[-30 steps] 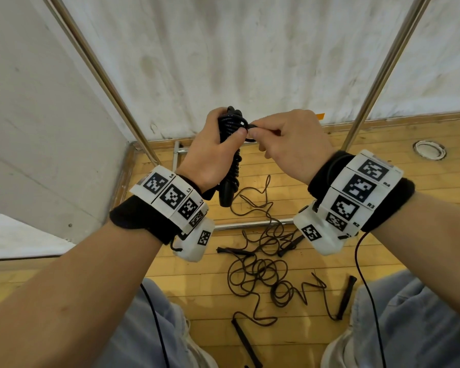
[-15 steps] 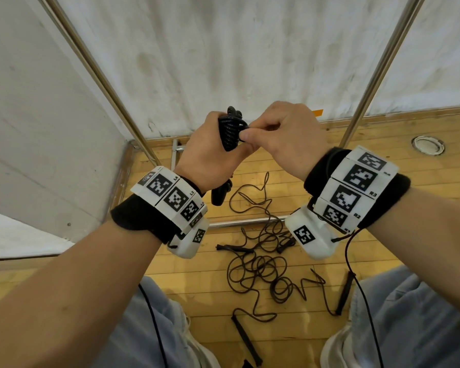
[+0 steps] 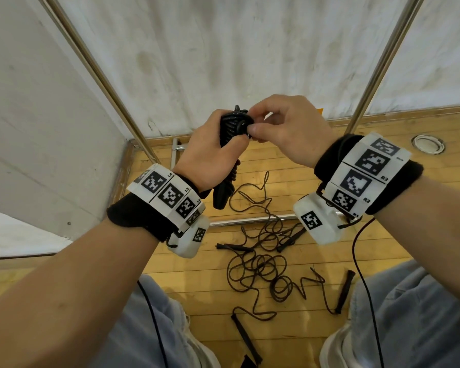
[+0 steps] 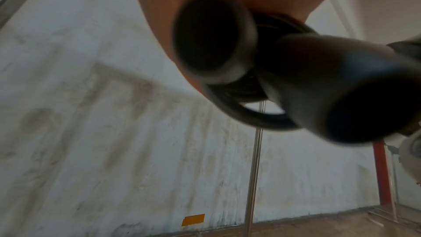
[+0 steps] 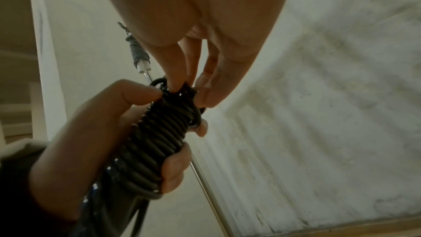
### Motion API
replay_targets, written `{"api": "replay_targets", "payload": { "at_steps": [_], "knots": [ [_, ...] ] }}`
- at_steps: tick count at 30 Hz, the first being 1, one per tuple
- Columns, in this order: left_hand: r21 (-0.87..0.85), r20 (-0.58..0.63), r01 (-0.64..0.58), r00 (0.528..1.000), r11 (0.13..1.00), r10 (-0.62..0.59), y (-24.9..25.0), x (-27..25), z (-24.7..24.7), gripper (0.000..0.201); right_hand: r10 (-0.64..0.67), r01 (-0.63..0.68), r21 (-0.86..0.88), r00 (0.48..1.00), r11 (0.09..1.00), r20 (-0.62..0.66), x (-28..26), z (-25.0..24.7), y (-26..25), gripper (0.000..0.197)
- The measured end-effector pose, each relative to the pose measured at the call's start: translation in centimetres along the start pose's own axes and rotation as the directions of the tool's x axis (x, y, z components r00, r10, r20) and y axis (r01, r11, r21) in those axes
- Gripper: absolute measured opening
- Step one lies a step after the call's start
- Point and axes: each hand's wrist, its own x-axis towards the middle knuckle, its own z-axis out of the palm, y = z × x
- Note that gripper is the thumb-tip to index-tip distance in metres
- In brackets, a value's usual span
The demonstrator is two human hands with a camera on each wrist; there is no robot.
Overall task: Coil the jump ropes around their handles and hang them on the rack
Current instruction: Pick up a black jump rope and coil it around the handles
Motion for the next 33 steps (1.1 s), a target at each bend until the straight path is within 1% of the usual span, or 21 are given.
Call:
{"api": "replay_targets", "payload": {
  "at_steps": [4, 8, 10, 13, 15, 19, 22, 25, 28, 30, 33],
  "knots": [
    [-0.061, 0.087, 0.050, 0.995, 0.997, -0.044, 0.3, -0.1, -0.1, 0.031, -0.066, 0.069, -0.139, 0.998, 0.988, 0.020, 0.1, 0.0, 0.1, 0.010],
    [-0.116, 0.165, 0.085, 0.984, 0.990, -0.065, 0.6, -0.3, -0.4, 0.024, -0.053, 0.063, -0.199, 0.997, 0.978, 0.053, -0.1, -0.2, -0.2, 0.008],
    [-0.166, 0.198, 0.091, 0.979, 0.982, -0.057, 0.6, -0.4, -0.5, 0.025, -0.044, 0.056, -0.203, 0.997, 0.978, 0.060, 0.0, -0.6, -0.3, 0.008],
    [-0.258, 0.244, 0.095, 0.969, 0.961, -0.030, 0.5, -0.6, -0.5, 0.029, -0.014, 0.023, -0.162, 0.998, 0.987, 0.057, 0.0, -1.0, -0.4, 0.006],
    [-0.287, 0.258, 0.090, 0.966, 0.954, -0.014, 0.5, -0.6, -0.5, 0.031, -0.008, 0.016, -0.141, 0.999, 0.990, 0.054, -0.1, -1.0, -0.5, 0.006],
    [-0.292, 0.244, 0.068, 0.970, 0.954, 0.006, 0.6, -0.6, -0.7, 0.029, -0.046, 0.044, -0.120, 0.999, 0.992, -0.014, -0.2, -0.7, -0.5, 0.007],
    [-0.212, 0.196, 0.022, 0.980, 0.977, 0.020, 0.9, -0.4, -0.5, 0.034, -0.102, 0.087, -0.165, 0.991, 0.982, -0.084, -0.3, -0.5, -0.5, 0.004],
    [-0.134, 0.147, -0.018, 0.988, 0.991, 0.038, 1.1, -0.5, -0.4, 0.031, -0.170, 0.143, -0.205, 0.978, 0.968, -0.123, -0.6, -0.4, -0.6, 0.005],
    [-0.102, 0.123, -0.022, 0.992, 0.995, 0.035, 0.9, -0.5, -0.5, 0.022, -0.191, 0.171, -0.185, 0.976, 0.968, -0.099, -1.1, 0.0, -0.5, 0.009],
    [-0.123, 0.122, -0.012, 0.992, 0.992, 0.027, 0.7, -0.5, -0.6, 0.012, -0.186, 0.167, -0.197, 0.979, 0.966, -0.081, -1.2, 0.2, -0.4, 0.012],
    [-0.169, 0.125, 0.006, 0.992, 0.986, 0.016, 0.7, -0.6, -0.6, 0.007, -0.204, 0.183, -0.215, 0.975, 0.959, -0.081, -1.1, 0.4, -0.4, 0.014]
  ]
}}
